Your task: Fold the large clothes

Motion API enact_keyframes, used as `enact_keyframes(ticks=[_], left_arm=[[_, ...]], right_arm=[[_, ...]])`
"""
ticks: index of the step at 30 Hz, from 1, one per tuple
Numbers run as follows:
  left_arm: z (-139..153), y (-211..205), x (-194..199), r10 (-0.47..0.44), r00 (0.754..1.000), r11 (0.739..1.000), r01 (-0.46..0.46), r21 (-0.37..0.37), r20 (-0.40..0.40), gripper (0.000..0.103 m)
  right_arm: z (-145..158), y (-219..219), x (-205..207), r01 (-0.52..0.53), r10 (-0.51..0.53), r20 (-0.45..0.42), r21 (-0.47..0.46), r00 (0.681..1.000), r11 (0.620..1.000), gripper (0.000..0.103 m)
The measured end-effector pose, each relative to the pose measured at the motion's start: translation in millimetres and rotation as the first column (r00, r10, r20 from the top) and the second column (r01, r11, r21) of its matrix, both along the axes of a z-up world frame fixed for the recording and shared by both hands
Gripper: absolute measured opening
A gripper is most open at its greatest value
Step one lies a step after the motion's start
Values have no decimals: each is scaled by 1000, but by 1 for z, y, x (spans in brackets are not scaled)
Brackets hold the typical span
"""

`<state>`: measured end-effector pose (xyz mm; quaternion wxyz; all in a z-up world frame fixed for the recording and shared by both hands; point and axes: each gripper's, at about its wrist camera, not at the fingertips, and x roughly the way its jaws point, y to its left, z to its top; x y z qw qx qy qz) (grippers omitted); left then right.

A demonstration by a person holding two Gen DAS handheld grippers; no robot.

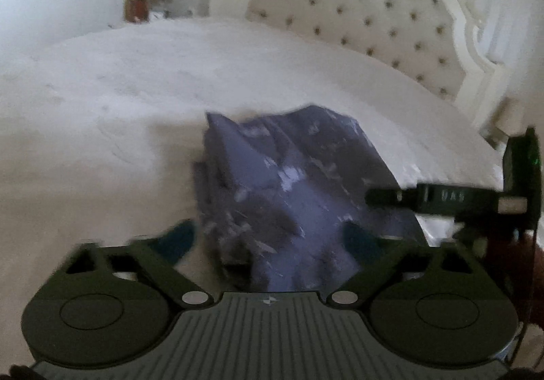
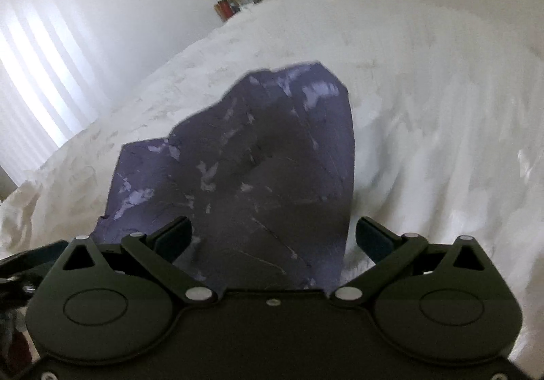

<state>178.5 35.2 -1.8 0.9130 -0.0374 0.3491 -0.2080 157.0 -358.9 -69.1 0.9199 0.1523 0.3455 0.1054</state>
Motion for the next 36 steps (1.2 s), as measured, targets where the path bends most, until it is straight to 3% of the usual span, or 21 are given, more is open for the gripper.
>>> enact_keyframes(ticks=[1, 4, 8, 10, 13, 18, 22, 23, 24, 25, 29, 36], left_arm=[[-6, -3, 2, -5, 1000, 1000, 5, 5, -23, 47], [-19, 1, -6, 9, 1000, 1000, -9, 23, -2, 33], [-23, 6, -13, 17, 1000, 1000, -17, -4, 17, 32], [-23, 4, -13, 23, 999, 1000, -23, -3, 28, 32], [-25, 2, -16, 38, 998, 999, -38, -9, 48, 33], [-29, -5, -24, 52, 994, 998, -54, 16, 93, 33], [-32, -6, -28, 69, 991, 997, -71, 10, 115, 33], [-33, -6, -28, 74, 990, 997, -76, 6, 118, 33], [-34, -6, -29, 79, 990, 997, -80, 3, 120, 33], [-35, -6, -30, 85, 989, 996, -86, -2, 123, 33], [-39, -5, -34, 120, 983, 993, -117, -31, 139, 33], [-43, -12, -41, 159, 972, 987, -157, -27, 171, 33]], right_arm=[[5, 2, -2, -1, 1, 22, -17, 1000, 1000, 102], [24, 10, -3, -19, 25, 82, -73, 996, 997, 102], [46, 42, 9, -132, 151, 112, -159, 982, 978, 99], [53, 66, 16, -189, 216, 107, -216, 971, 958, 74], [58, 105, 29, -301, 328, 82, -238, 941, 923, 61], [55, 165, 48, -405, 445, 41, -343, 895, 848, 61], [49, 193, 65, -426, 461, -19, -417, 887, 803, 60], [47, 197, 69, -429, 458, -40, -432, 888, 794, 54], [45, 200, 72, -431, 454, -61, -451, 889, 782, 19], [44, 201, 73, -428, 449, -73, -470, 891, 772, 8], [40, 200, 81, -448, 466, -86, -472, 881, 759, 8], [13, 194, 110, -445, 435, -119, -389, 893, 807, 7]])
